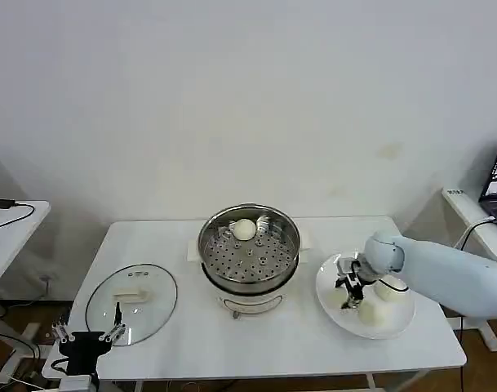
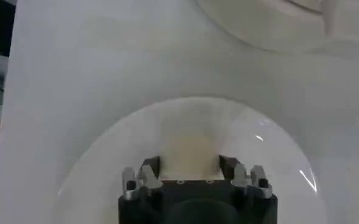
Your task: Take steamed baozi put them in steamer then cover it.
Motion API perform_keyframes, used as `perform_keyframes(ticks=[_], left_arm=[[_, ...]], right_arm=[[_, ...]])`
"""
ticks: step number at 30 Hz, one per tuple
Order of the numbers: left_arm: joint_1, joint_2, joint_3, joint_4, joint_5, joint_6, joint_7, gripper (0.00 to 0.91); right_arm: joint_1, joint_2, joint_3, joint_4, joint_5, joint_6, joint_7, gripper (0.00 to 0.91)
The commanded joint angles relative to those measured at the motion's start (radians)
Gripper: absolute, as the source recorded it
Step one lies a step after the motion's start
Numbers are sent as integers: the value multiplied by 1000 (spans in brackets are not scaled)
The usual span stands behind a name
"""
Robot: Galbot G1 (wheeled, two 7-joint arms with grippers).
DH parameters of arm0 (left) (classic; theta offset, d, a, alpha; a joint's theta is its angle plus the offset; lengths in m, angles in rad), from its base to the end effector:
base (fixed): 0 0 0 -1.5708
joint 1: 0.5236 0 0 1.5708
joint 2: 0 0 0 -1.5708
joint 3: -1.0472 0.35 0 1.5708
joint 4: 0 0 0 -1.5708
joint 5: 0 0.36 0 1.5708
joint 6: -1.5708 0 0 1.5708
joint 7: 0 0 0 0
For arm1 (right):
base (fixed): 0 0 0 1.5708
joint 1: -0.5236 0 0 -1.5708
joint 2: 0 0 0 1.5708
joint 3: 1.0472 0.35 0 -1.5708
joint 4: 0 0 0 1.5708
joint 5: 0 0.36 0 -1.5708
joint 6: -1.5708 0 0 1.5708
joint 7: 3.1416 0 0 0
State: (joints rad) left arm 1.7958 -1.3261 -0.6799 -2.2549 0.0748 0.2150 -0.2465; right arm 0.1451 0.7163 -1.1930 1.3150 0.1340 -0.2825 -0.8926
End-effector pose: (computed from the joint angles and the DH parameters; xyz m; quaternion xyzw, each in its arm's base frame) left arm 0.1282 0.0718 -0.2669 0.1170 -0.9682 -0.1951 0.1037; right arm 0.4919 -0.1064 -0.2501 0.5249 -0.5284 0.5318 0.4031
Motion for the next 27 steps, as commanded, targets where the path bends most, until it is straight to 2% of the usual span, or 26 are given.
perform_keyframes(ticks=[1,6,17,23,27], left_arm=[[0,-1,2,-1,2,1,0,907],[-2,-2,10,-3,3,3,0,907],[-21,14,15,-5,-2,11,4,907],[-49,14,23,1,-4,21,6,907],[-59,20,26,3,-3,26,8,907]], right_arm=[[-2,-1,4,-3,-4,-1,-5,625],[36,-40,-1,29,0,-1,-8,625],[271,-118,-61,117,69,-14,-10,635],[428,-101,-91,168,138,-22,0,635],[521,-47,-124,179,191,-33,11,635]])
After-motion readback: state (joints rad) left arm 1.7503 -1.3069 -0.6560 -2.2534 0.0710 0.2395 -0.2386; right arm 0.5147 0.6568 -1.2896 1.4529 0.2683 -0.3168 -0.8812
